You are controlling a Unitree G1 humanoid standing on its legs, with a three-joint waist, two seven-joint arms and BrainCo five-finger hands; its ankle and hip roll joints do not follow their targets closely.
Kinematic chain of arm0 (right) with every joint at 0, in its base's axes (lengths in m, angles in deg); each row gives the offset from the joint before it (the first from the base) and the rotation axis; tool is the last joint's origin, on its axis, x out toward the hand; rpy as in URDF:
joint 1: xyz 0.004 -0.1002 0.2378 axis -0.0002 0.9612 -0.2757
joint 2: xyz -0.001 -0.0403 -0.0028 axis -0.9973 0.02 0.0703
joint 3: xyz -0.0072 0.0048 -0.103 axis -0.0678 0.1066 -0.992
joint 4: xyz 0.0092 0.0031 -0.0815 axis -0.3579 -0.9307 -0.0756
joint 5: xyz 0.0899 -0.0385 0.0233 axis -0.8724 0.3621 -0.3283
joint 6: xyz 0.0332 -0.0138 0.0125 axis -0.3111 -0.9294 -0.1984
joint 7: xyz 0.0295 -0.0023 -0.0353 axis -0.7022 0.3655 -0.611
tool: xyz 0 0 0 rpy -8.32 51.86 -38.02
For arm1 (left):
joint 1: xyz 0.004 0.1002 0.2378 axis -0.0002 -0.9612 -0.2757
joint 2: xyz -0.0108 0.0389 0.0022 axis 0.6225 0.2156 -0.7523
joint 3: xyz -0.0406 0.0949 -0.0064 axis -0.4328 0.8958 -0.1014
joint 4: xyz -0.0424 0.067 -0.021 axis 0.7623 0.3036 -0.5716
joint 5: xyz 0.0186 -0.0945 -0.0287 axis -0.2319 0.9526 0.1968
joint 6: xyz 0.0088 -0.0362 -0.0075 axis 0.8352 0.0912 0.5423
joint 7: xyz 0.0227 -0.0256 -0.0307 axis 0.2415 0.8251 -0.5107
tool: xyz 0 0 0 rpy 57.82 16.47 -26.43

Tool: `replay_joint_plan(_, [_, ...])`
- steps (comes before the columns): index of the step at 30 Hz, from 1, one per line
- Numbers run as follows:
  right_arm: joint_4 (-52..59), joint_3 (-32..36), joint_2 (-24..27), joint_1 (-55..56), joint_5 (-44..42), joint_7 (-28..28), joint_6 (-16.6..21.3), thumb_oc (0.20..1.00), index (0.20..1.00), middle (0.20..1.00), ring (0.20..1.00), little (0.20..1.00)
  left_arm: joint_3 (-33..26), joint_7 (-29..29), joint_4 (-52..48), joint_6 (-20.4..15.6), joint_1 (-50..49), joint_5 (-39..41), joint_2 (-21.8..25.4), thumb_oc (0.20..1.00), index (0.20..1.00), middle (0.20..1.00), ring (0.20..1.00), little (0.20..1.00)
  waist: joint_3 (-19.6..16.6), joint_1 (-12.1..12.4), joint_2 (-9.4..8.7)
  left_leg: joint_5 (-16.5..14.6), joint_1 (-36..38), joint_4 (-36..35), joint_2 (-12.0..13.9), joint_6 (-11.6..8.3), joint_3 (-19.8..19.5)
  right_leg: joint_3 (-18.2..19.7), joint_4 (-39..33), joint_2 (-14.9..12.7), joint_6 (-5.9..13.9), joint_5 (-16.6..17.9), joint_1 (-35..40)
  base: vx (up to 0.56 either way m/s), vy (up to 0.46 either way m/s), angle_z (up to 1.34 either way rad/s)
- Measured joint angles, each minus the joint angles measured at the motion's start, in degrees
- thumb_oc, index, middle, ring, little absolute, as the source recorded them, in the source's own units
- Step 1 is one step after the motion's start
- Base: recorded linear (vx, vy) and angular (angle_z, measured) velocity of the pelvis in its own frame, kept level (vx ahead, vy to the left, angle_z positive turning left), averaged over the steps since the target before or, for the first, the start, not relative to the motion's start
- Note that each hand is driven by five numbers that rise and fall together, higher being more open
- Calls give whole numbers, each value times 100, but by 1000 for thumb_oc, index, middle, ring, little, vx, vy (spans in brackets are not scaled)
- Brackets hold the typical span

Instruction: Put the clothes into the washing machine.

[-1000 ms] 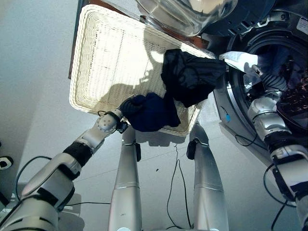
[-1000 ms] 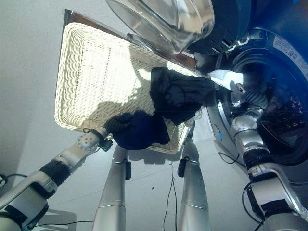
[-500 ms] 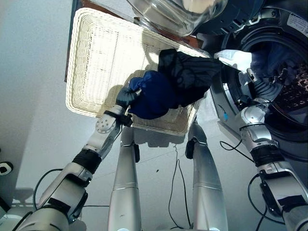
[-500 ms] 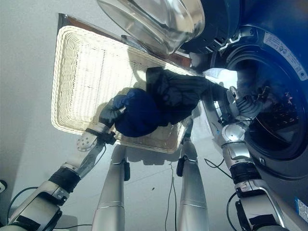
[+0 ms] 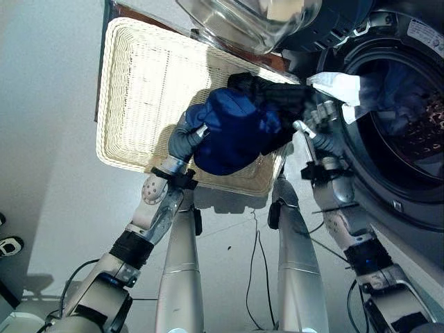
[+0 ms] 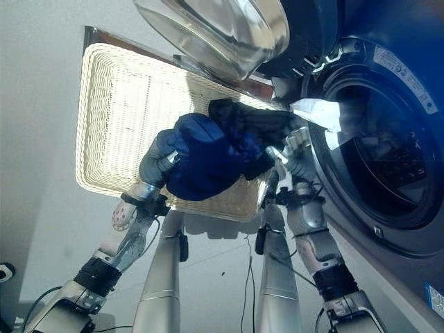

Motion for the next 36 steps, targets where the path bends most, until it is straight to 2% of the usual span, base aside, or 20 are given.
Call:
replay_joint_plan(4, [105, -304, 60, 103, -631, -1031, -363, 1000, 1000, 1000, 1000, 1000, 42, 81, -125, -62, -107, -7, -3, 200, 200, 200, 200, 200, 0, -4, 0, 1, 123, -68, 6, 1, 15, 9, 5, 3, -6, -7, 76, 8, 0, 0])
replay_joint_plan(8, [411, -422, 144, 101, -1006, -1634, -627, 1000, 1000, 1000, 1000, 1000, 114, 124, -371, -81, -117, -8, 9, 200, 200, 200, 200, 200, 0, 3, 0, 2, 151, -85, 5, 2, 26, 14, 4, 2, -6, -8, 95, 0, 0, 0])
replay_joint_plan(14, [703, -710, 258, -16, -1125, -1975, -746, 1000, 1000, 1000, 1000, 1000, 342, 80, -520, -82, -116, -137, 8, 200, 200, 200, 200, 200, 0, 9, 0, 1, 172, -93, 5, 1, 34, 19, 11, 0, -2, -27, 104, 0, 0, 0])
replay_joint_plan(20, [809, -896, 280, -206, -1399, -2206, -798, 1000, 1000, 1000, 1000, 1000, 486, -245, -538, -78, -30, -247, 44, 200, 200, 200, 200, 200, 0, 17, 1, 3, 185, -69, 4, 2, 49, 35, 26, 1, -5, -24, 111, 0, 0, 0])
replay_joint_plan(30, [1024, -1102, 194, -344, -1613, -2416, -906, 1000, 1000, 1000, 1000, 1000, 502, -518, -543, -67, 30, -483, 7, 200, 200, 200, 200, 200, 0, 23, 3, 3, 262, -86, 2, 1, 104, 88, 85, 2, -3, -50, 119, 0, 0, 0])
replay_joint_plan(32, [1024, -1102, 193, -362, -1613, -2416, -928, 558, 558, 558, 558, 558, 502, -539, -543, -66, 33, -484, 6, 200, 200, 200, 200, 200, 0, 28, 4, 2, 265, -89, 2, 1, 107, 90, 86, 2, -4, -52, 118, 0, 0, 0])
replay_joint_plan(33, [1024, -1102, 193, -367, -1613, -2416, -939, 200, 200, 200, 200, 200, 501, -542, -543, -66, 31, -487, 11, 200, 200, 200, 200, 200, 0, 31, 4, 3, 266, -90, 2, 1, 108, 91, 86, 1, -3, -53, 118, 0, 0, 0])
replay_joint_plan(36, [1018, -1058, 204, -374, -1616, -2359, -953, 200, 200, 200, 200, 200, 499, -545, -547, -86, 22, -501, 3, 200, 200, 200, 200, 200, 1, 43, 6, 4, 270, -90, 0, -1, 112, 95, 88, 0, -3, -54, 120, 0, 0, 0])
